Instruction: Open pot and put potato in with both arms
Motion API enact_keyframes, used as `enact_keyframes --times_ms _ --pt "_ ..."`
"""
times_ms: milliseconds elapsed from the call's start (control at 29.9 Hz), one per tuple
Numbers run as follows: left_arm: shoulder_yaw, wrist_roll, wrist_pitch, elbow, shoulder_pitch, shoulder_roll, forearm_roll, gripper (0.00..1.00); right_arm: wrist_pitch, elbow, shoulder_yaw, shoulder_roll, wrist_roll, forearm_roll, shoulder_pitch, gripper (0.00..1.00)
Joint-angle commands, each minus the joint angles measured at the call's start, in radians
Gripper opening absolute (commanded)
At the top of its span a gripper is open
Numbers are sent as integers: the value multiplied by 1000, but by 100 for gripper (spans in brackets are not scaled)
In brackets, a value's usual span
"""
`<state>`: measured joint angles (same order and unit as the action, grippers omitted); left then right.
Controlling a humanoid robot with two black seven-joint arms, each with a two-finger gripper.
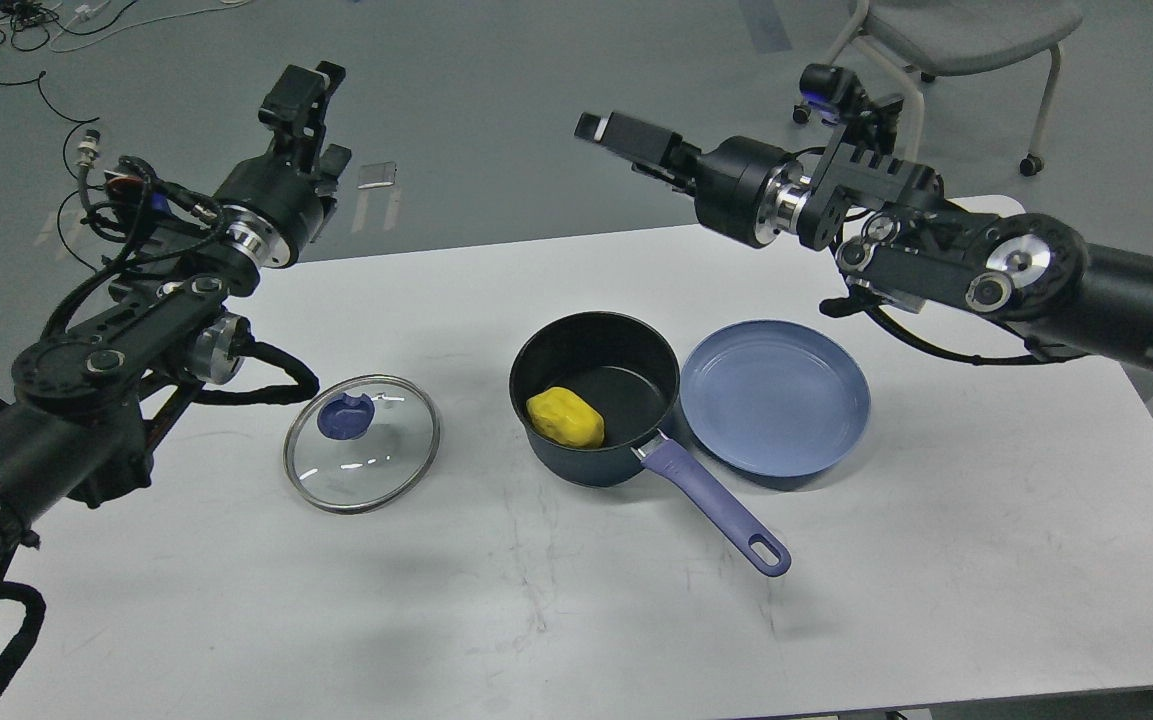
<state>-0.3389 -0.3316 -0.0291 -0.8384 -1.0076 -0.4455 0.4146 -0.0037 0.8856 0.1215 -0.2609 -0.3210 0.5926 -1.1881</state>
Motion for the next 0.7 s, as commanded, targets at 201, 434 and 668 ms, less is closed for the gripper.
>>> enact_keyframes --times_ms 201,434,668 --pt "-207 111 271 -16 107 41 -272 98 192 -4 268 -80 117 -428 169 100" --pt "-233 134 293 -16 179 67 -280 98 189 -20 415 -63 226 -457 280 100" --pt "-232 141 265 -16 228 74 -280 98 182 -31 418 -29 229 -502 278 100"
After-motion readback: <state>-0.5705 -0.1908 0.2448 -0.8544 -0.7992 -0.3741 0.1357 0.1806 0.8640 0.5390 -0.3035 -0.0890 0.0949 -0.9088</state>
